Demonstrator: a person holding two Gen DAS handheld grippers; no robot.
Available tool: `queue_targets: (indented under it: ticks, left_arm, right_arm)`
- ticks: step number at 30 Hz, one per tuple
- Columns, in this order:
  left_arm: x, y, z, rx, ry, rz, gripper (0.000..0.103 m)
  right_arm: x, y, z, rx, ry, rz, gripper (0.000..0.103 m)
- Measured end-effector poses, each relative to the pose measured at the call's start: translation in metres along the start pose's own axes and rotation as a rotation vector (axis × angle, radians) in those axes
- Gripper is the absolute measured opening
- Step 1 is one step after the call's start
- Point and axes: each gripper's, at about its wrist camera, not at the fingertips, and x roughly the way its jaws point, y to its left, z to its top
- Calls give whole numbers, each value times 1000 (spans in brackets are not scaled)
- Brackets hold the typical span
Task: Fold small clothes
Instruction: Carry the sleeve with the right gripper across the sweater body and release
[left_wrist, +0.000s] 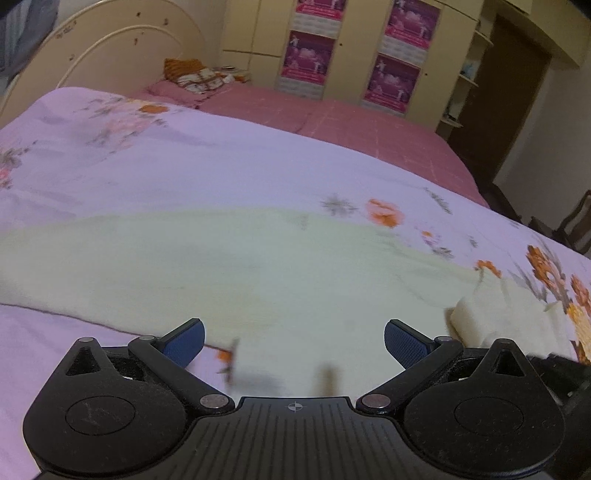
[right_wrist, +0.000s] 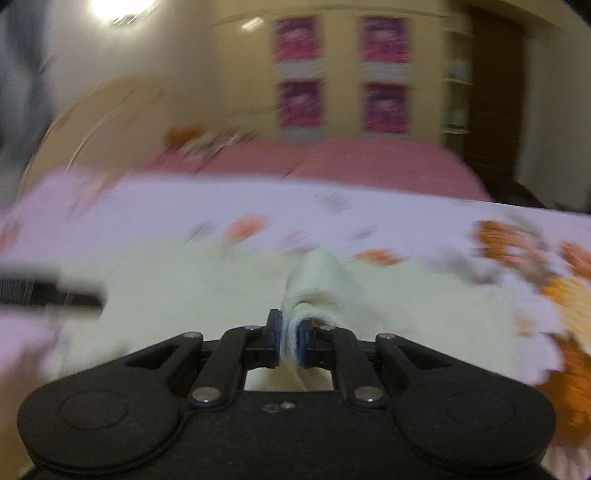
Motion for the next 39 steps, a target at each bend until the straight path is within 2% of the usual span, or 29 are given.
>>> queue_targets:
  ticks: [2,5,7,9,13,17,19,20,21,22,24,27,28,30,31,34,37,39]
  left_arm:
    - [4,7,0,-12,4,-3,103]
    - [9,12,-1,-20,8,-12,103]
    - [11,13,0,-23,9,-19,103]
    - [12,14,0,-21,9,-20,103]
    - [9,18,-2,-24,0,-15,103]
    - [6,26,-6,-45,5,-11,103]
    - [5,31,-7,-55,4,-7,103]
    - [5,33,-7,-55,4,-5,103]
    - [4,36,-7,-55,2,-2,103]
    - [4,39,-7,-57,0,3,103]
    - [4,45,-6,-74,-3,13,103]
    - [3,56,-2,-126,-6,6,103]
    - [2,58,-2,-136,-9,1,103]
    - [0,59,-1,-134,-18,-4,103]
    - [1,57,-1,-119,-20,-9,103]
    - [3,49,-4,-65,-15,-20,103]
    - [4,40,-6,-19,-6,-68,103]
    - [3,28,-10,39,1,-116,103]
  right_arm:
    - [7,26,-5,-114,29,-14,32]
    - [-2,40,-8,-208,20,-25,46]
    - [-11,42,-7,-221,11,-4,52]
    - [-17,34,-4,-176,8,44,61]
    - [-17,-9,-2,119,48,96,65]
    - [-11,-70,-12,574,70,268,64]
    - [0,-86,-17,744,66,325,46]
    - [3,-88,-17,772,61,315,30]
    - [6,-85,-15,756,54,277,14]
    - [5,-77,-11,715,42,243,10]
    - [2,-55,-1,618,16,219,8]
    - [2,-8,18,387,5,192,8]
    - [5,12,22,284,13,180,10]
    - [9,41,24,114,44,186,26]
    - [9,56,22,27,53,187,28]
    - [-2,82,11,-195,23,148,43]
    - [-17,80,3,-257,-10,122,47]
    - [-25,63,-1,-213,-3,97,59]
